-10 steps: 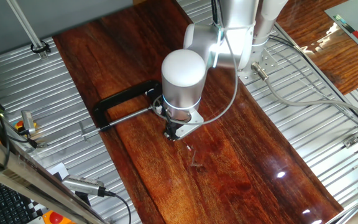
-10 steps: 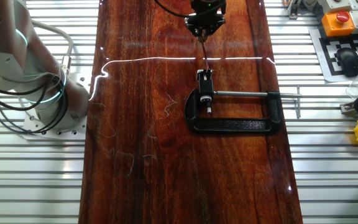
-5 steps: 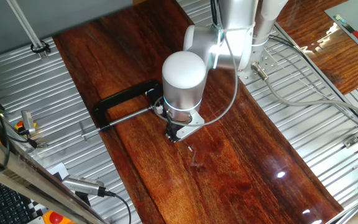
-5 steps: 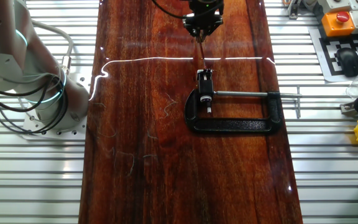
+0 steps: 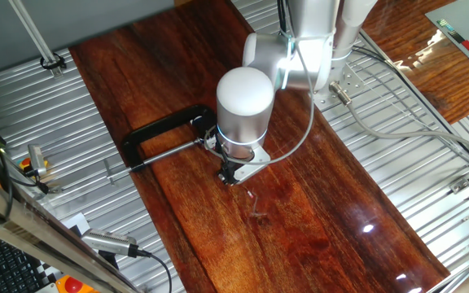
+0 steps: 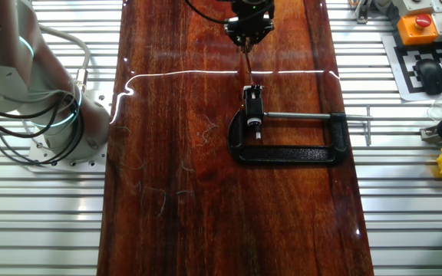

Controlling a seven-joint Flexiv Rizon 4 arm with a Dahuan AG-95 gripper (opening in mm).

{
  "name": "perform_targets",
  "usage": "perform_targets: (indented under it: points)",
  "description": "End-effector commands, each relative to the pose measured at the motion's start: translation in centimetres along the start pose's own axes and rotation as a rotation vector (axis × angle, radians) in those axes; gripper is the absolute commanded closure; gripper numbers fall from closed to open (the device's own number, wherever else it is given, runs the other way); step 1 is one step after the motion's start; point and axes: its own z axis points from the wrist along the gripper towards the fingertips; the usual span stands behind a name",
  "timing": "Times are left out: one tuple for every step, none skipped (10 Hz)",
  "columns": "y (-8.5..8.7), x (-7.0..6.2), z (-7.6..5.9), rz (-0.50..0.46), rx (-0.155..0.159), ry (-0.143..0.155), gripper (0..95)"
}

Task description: Insert the pencil into the pencil sharpener

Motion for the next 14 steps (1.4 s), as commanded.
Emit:
perform_targets:
  points:
    - [0.0,0.2,0.0,-0.002,0.003,-0.001,95.0]
    - [0.1,0.4,0.2,-0.003,0.004,-0.003,95.0]
    - [0.1,0.6,0.3,-0.006,0.005,-0.005,95.0]
    - [0.1,0.7,0.4,-0.008,0.005,-0.005,95.0]
    - [0.1,0.9,0.4,-0.009,0.005,-0.004,95.0]
    - [0.2,1.0,0.4,-0.011,0.006,-0.005,95.0]
    - [0.3,1.3,0.4,-0.013,0.007,-0.006,95.0]
    - [0.3,1.5,0.3,-0.013,0.007,-0.006,95.0]
    - [0.4,1.6,0.3,-0.012,0.007,-0.006,95.0]
    - [0.5,1.8,0.3,-0.014,0.008,-0.005,95.0]
    - [0.5,2.1,0.3,-0.015,0.008,-0.008,95.0]
    - [0.6,2.2,0.3,-0.016,0.009,-0.009,95.0]
    - [0.7,2.5,0.3,-0.019,0.009,-0.008,95.0]
    - [0.7,2.7,0.3,-0.021,0.009,-0.008,95.0]
